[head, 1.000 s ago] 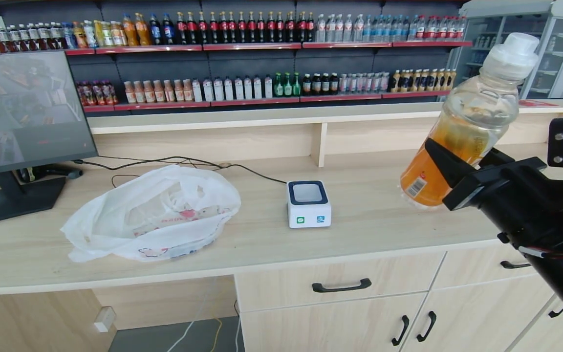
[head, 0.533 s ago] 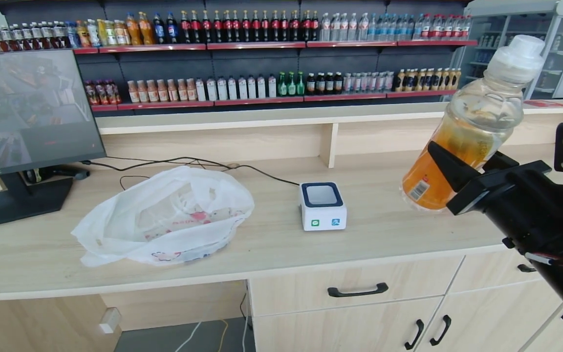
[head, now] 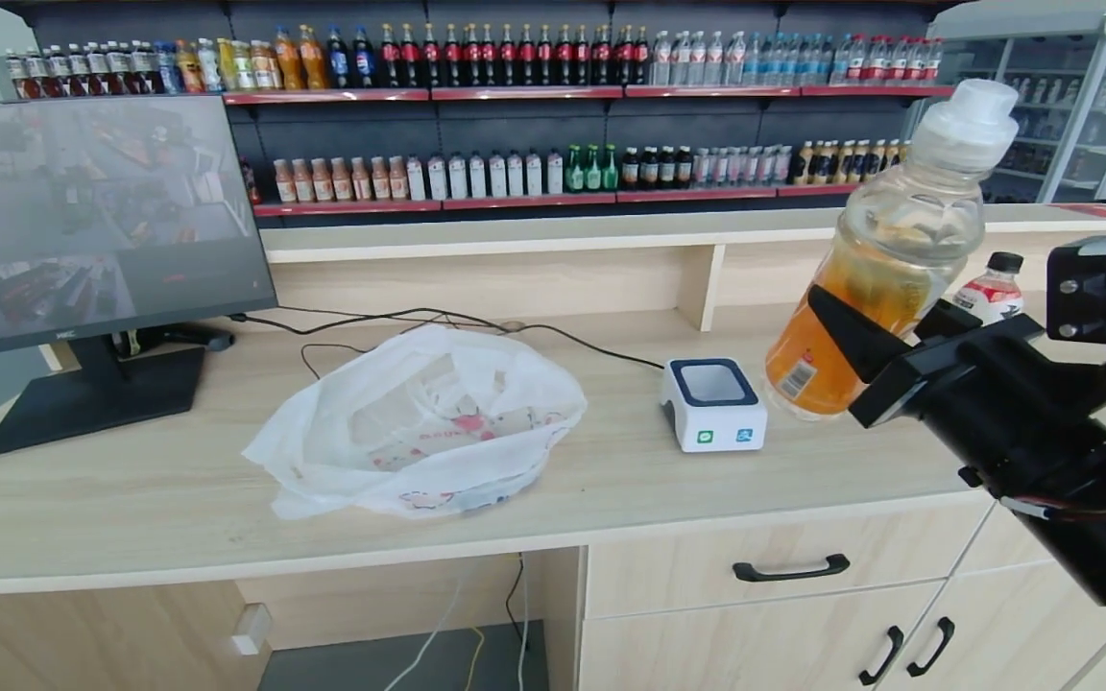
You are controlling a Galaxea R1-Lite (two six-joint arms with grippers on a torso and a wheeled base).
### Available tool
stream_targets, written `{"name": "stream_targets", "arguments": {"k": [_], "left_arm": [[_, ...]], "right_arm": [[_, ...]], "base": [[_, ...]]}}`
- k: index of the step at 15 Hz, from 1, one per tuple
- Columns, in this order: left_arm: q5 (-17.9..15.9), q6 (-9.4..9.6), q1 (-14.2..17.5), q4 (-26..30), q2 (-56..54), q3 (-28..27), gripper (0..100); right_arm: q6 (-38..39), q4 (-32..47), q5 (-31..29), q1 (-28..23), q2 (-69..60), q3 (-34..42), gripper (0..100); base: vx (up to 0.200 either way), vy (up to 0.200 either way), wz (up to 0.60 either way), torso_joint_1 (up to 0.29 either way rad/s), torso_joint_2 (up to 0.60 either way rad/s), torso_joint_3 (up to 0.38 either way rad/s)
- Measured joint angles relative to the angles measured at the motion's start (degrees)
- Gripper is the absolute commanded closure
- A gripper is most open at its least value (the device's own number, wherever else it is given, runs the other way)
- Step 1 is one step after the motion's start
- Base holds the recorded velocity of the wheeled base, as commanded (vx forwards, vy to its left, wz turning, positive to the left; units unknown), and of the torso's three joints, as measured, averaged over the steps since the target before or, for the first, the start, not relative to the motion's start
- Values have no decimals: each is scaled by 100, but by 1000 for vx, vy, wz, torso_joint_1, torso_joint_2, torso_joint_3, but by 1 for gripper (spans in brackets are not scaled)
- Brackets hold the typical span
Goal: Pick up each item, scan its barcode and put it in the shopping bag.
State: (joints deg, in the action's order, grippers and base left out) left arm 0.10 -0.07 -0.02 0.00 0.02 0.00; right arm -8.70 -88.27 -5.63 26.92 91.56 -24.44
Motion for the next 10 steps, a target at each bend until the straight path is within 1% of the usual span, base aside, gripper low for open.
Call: {"name": "stream_targets", "arguments": {"k": [3,5,6,8,9,10], "left_arm": [[-2,2,2,0,0,0,0],[-2,2,2,0,0,0,0],[-5,0,2,0,0,0,0],[0,0,-2,2,0,0,0],[-2,0,2,0,0,0,0],[-5,0,2,0,0,0,0]], "right_arm": [[-249,-139,506,30,516,-573,100],[-673,-163,916,17,959,-1009,100],[-922,-180,1197,10,1147,-1150,100],[-1552,-158,2098,-107,1475,-1279,100],[-1757,-167,2336,-223,1604,-1307,100],[-1913,-172,2432,-316,1736,-1324,100]], "base": [[0,0,0,0,0,0],[0,0,0,0,0,0],[0,0,0,0,0,0],[0,0,0,0,0,0],[0,0,0,0,0,0],[0,0,0,0,0,0]]}}
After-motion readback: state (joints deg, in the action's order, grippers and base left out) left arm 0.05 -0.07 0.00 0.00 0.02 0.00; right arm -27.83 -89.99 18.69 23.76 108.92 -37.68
